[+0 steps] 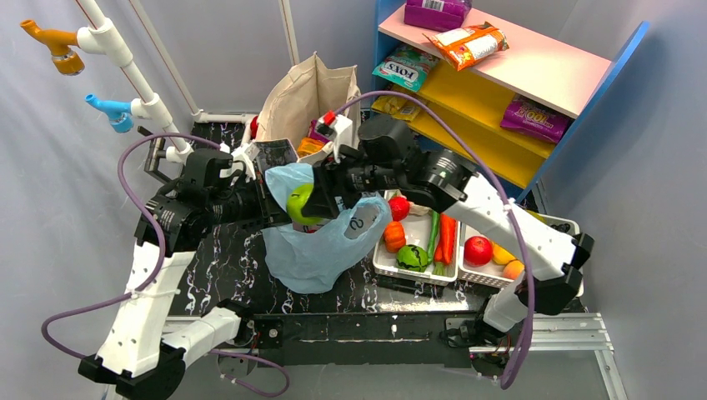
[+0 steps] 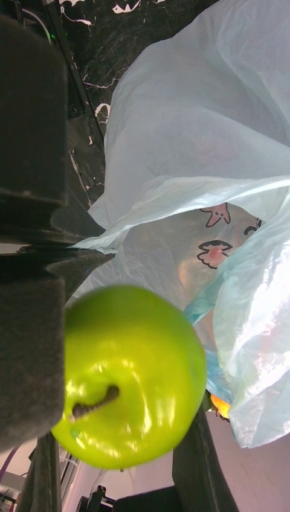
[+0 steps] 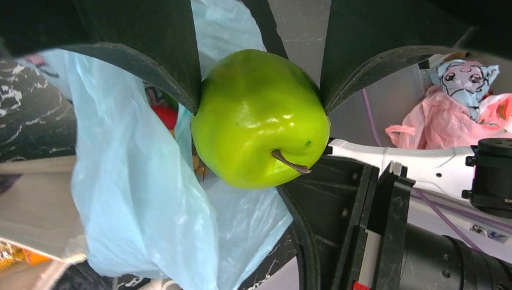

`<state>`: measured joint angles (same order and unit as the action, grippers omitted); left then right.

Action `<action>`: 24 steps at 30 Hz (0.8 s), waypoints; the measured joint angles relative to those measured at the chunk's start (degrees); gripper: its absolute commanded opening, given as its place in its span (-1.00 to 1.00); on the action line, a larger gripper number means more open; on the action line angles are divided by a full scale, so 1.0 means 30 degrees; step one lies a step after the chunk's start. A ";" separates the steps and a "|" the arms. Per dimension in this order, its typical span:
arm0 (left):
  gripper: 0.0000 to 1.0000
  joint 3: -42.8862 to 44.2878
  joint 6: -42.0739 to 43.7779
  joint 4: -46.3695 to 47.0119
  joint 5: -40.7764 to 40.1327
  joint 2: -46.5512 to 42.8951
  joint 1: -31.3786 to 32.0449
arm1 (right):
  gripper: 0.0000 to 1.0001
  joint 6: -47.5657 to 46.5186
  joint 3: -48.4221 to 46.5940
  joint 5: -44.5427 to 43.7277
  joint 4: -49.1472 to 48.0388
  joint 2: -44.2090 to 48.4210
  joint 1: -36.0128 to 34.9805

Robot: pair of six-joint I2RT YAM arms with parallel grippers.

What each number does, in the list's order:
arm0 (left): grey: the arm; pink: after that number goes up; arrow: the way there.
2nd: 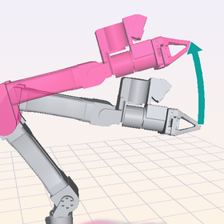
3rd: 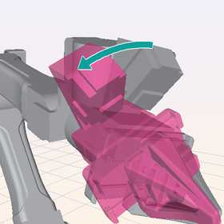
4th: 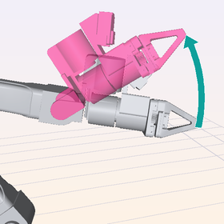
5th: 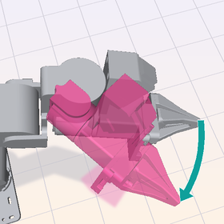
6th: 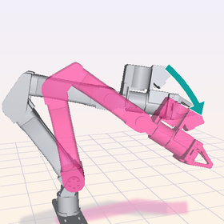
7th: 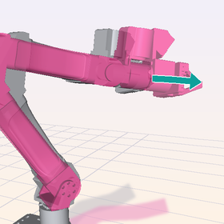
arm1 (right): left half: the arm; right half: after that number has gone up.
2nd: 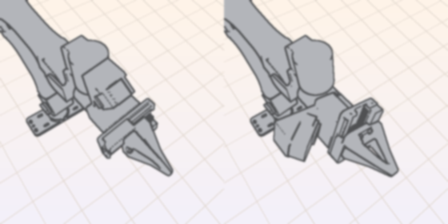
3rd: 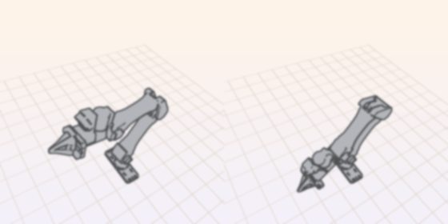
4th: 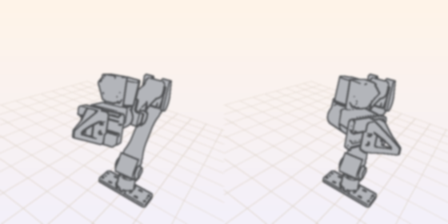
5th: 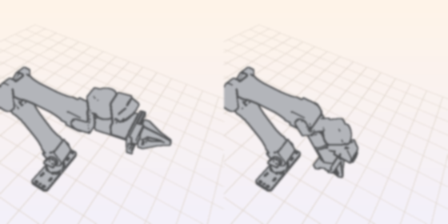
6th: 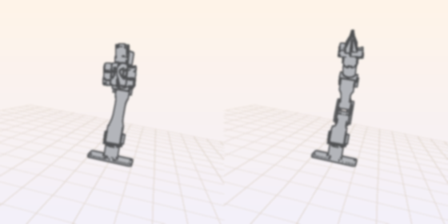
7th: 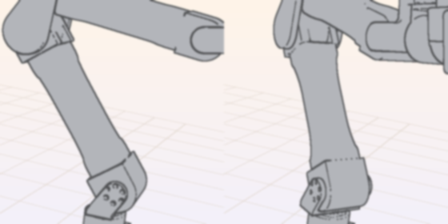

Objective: Place the food into the grocery bag and tie it

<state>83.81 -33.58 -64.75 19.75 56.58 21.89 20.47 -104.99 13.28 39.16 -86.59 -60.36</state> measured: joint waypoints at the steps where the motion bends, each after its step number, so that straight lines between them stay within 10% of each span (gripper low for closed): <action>1: -1.00 -0.0051 -0.0029 0.0000 -0.0007 -0.0058 0.0000 | -0.61 -0.0197 -0.0357 0.0117 0.0117 -0.0401 -0.0131; 14: -1.00 -0.0306 -0.0175 -0.0481 -0.0889 -0.0641 -0.0007 | -0.41 -0.2055 -0.2259 0.1144 0.0481 -0.2688 -0.0415; 24: -1.00 -0.0321 -0.0168 -0.1144 -0.1399 -0.0729 -0.0007 | 0.48 -0.2958 -0.2594 0.1290 0.0648 -0.3140 -0.0670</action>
<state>82.85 -34.09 -68.18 15.55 54.39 21.87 11.60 -112.77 17.15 41.10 -96.01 -62.37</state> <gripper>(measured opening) 0.008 0.692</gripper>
